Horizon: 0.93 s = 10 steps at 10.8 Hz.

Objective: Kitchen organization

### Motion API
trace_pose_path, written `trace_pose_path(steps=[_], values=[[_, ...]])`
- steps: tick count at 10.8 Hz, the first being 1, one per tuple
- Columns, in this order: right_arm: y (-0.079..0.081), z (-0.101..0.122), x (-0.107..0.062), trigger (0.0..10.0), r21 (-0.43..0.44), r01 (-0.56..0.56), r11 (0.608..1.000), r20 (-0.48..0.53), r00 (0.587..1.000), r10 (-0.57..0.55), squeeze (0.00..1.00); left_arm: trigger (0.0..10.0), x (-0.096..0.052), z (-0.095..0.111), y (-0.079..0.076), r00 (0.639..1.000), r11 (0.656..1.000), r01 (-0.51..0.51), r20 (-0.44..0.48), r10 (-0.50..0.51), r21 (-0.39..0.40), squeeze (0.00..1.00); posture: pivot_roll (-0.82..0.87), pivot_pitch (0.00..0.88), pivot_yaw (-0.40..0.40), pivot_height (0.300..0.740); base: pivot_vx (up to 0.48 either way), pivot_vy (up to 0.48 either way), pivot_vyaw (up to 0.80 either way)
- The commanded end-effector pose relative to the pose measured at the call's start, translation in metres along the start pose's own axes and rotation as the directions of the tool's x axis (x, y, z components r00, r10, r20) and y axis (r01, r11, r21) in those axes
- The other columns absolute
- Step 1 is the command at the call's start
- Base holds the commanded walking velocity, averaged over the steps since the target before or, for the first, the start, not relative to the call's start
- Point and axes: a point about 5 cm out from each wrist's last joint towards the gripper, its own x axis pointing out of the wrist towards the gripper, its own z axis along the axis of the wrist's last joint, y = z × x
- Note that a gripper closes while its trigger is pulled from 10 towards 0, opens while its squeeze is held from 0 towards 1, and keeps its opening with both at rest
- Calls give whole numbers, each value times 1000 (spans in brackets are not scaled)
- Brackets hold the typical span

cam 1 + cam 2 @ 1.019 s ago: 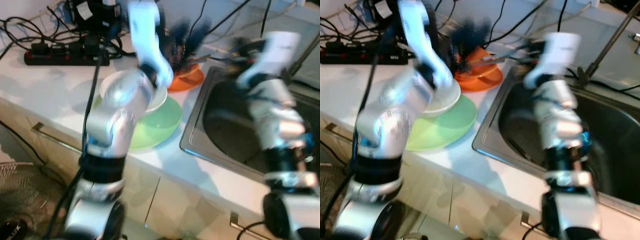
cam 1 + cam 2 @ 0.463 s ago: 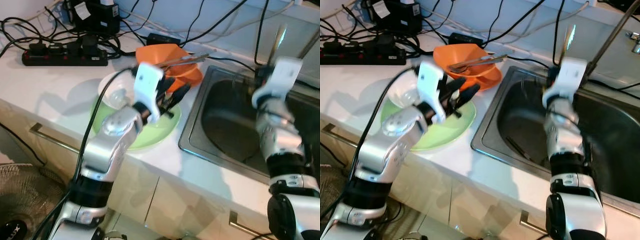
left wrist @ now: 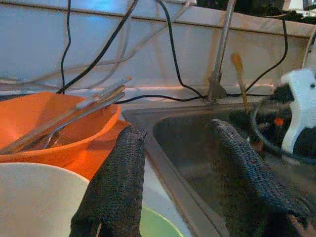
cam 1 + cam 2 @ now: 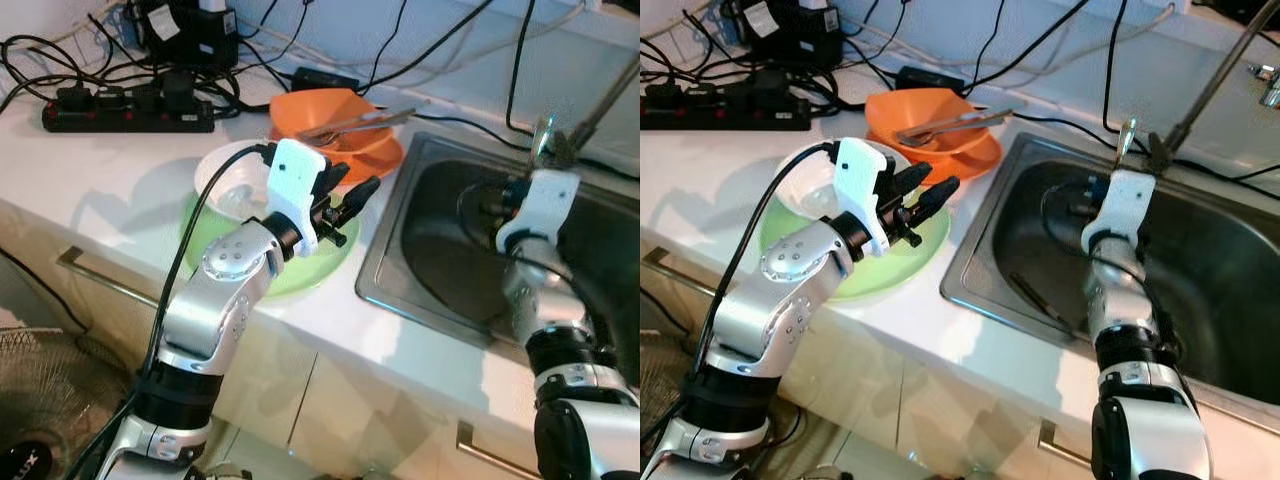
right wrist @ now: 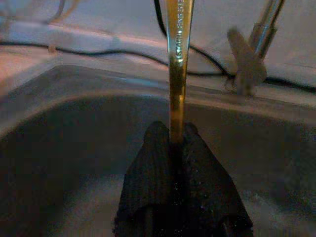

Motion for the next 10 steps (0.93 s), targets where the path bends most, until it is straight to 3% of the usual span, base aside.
trace_pose_path(steps=[1, 2, 3, 4, 5, 8, 10], values=[[-4, -16, -4, 10000, 1, 13, 1000, -51, 999, -13, 0, 10000, 0, 4, -6, 1000, 1000, 21, 12, -21, 20, 0, 48, 20, -140, 740, 0, 0, 0], [-2, -22, -5, 10000, -9, 7, 1000, -89, 996, -8, 0, 10000, 1, 6, -5, 1000, 1000, 19, 16, -20, 22, 0, 49, 19, -141, 740, 0, 0, 0], [0, -36, -6, 10000, -71, -2, 997, -202, 979, -13, 0, 10000, 1, 7, -5, 1000, 1000, 17, 21, -18, 26, 0, 48, 13, -142, 740, 0, 0, 0], [1, -42, -7, 10000, -75, 5, 997, -251, 968, -24, 0, 10000, 2, 7, -5, 1000, 999, 18, 22, -19, 26, 0, 48, 13, -142, 740, 0, 0, 0], [4, -48, -8, 10000, -25, 17, 1000, -317, 948, -24, 0, 10000, 2, 8, -5, 999, 999, 19, 26, -20, 26, 0, 50, 13, -144, 740, 0, 0, 0], [9, -48, -6, 10000, -24, 4, 1000, -373, 928, -13, 0, 10000, 2, 9, -5, 999, 999, 22, 25, -22, 24, 0, 50, 22, -148, 740, 0, 0, 0], [12, -47, -5, 10000, -21, -8, 1000, -386, 922, -1, 0, 10000, 1, 9, -13, 990, 988, 140, -24, -139, 64, 0, 50, 28, -149, 740, 0, 0, 0]])
